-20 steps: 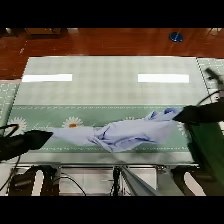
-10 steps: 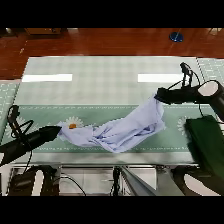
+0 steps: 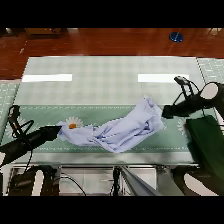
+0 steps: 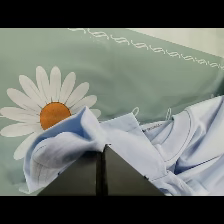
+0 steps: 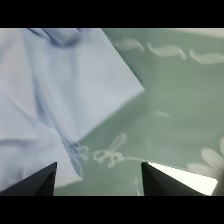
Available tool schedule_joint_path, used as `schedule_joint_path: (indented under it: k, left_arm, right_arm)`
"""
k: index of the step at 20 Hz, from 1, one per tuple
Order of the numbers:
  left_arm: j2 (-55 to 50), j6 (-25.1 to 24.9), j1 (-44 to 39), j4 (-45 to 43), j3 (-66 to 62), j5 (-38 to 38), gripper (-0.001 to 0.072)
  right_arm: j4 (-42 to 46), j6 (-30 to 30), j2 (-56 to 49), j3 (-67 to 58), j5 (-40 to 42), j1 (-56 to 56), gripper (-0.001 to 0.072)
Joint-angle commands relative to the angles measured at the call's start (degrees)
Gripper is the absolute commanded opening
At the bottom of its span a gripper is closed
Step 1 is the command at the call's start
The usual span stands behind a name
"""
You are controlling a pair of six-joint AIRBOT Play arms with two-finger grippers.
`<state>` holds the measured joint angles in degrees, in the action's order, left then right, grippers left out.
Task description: Fold the shirts.
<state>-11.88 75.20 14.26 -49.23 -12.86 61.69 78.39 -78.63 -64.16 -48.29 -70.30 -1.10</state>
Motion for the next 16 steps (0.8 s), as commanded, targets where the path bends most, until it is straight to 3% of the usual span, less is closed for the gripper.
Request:
schedule_joint_path:
  k: [1, 4, 8, 9, 10, 11, 12, 16]
  left_arm:
    - [0.0, -0.2, 0.0, 0.0, 0.0, 0.5, 0.0020]
    - [0.0, -0.2, 0.0, 0.0, 0.0, 0.7, 0.0019]
    - [0.0, 0.0, 0.0, 1.8, 0.0, 0.7, 0.0019]
    - [0.0, 0.0, 0.0, 2.4, 0.0, 0.7, 0.0020]
    - [0.0, 0.0, 0.0, 2.6, 0.0, 0.7, 0.0019]
    - [0.0, 0.0, 0.0, 2.6, 0.0, 0.7, 0.0020]
    - [0.1, 0.0, 0.0, 2.6, -0.1, 0.6, 0.0019]
    - [0.1, 0.0, 0.1, 3.0, -9.1, -4.0, 0.0019]
  right_arm:
    - [-2.2, 6.5, 0.7, 4.4, -5.1, -7.1, 0.0591]
    - [-19.6, 14.4, 0.3, 10.4, -1.5, -12.3, 0.0591]
    - [-28.8, 19.3, -3.1, 15.7, 3.8, -8.7, 0.0588]
    - [-30.1, 19.3, -4.7, 15.9, 4.8, -6.6, 0.0558]
    - [-31.0, 19.3, -6.2, 15.9, 5.6, -4.3, 0.0410]
    - [-32.0, 19.3, -7.5, 15.9, 6.5, -2.2, 0.0130]
    - [-33.2, 19.3, -7.8, 15.8, 6.4, -1.0, 0.0028]
    - [-40.6, 22.5, 0.5, 8.0, -7.4, -4.5, 0.0027]
